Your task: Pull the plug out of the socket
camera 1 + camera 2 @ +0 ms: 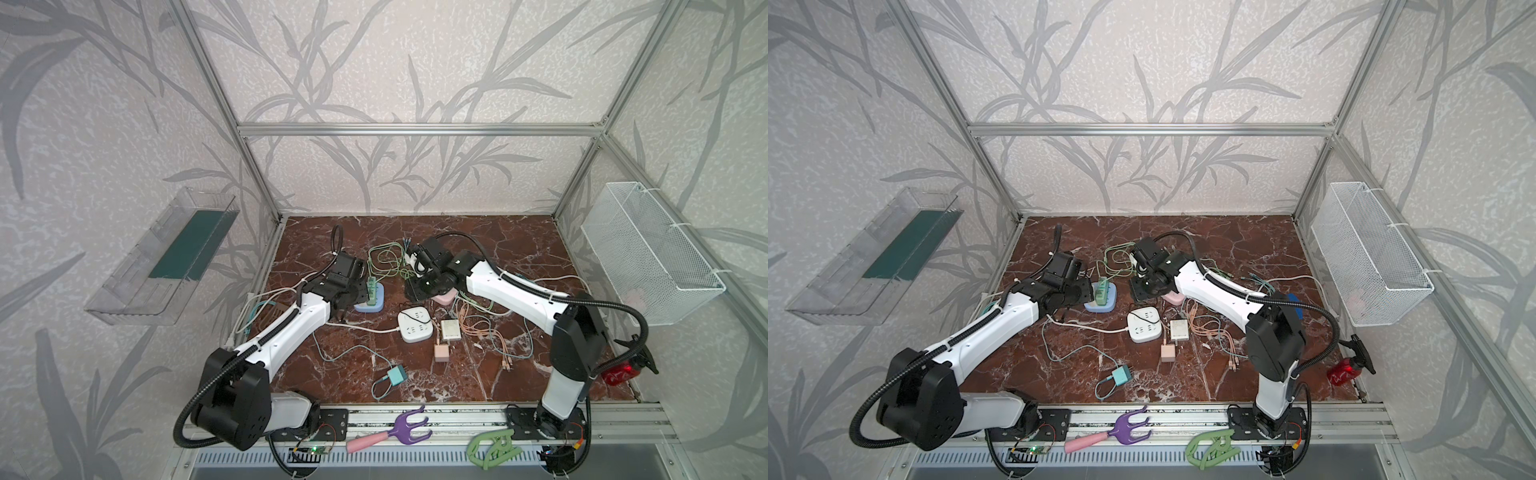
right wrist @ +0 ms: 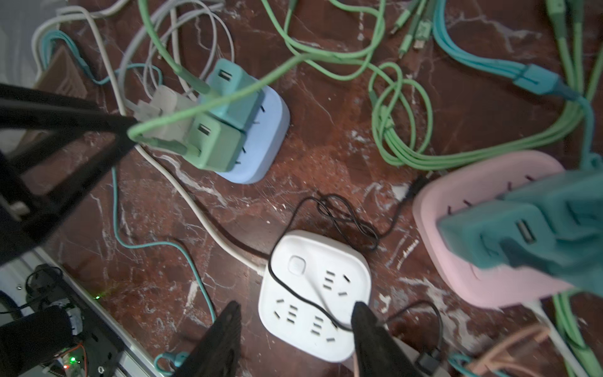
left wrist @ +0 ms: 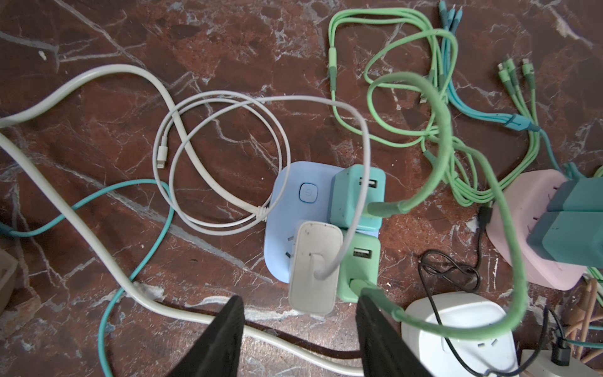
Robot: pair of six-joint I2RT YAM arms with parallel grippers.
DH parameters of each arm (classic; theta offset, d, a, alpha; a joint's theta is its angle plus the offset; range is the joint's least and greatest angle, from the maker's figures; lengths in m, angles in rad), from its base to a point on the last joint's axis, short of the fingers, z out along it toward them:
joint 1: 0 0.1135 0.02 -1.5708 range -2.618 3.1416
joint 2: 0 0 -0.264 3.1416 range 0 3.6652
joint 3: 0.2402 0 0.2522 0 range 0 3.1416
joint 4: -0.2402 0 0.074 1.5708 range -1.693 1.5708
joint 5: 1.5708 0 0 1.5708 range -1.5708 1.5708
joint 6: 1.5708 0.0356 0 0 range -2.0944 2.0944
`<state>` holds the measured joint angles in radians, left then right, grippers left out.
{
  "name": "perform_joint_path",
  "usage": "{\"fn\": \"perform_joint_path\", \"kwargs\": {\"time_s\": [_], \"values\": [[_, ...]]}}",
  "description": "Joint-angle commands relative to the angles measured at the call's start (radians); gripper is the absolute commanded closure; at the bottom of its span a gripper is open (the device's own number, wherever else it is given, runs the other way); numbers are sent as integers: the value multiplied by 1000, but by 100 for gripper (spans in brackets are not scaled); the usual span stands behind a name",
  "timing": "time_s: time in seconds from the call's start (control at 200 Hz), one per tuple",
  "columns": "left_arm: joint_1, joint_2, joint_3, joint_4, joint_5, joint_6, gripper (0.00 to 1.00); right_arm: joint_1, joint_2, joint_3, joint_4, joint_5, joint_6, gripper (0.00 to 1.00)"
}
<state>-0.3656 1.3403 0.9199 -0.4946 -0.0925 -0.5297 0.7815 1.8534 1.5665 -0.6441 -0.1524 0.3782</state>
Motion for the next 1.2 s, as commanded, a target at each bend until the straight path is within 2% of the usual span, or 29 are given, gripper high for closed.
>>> {"fn": "perform_joint_path", "kwargs": {"time_s": [0.0, 0.345, 0.48, 0.725, 1.195], "values": [[6, 16, 23, -32, 5, 12, 45, -4, 79, 55, 67, -99, 14, 45], [14, 69, 59, -38, -3, 23, 46, -4, 251, 149, 155, -181, 79, 44], [16, 102, 79, -38, 0, 29, 48, -12, 298, 166, 174, -191, 112, 48], [19, 137, 91, -45, 7, 34, 53, -44, 354, 172, 232, -231, 164, 51], [19, 217, 153, -117, 50, 34, 61, -54, 444, 250, 235, -291, 174, 48]]}}
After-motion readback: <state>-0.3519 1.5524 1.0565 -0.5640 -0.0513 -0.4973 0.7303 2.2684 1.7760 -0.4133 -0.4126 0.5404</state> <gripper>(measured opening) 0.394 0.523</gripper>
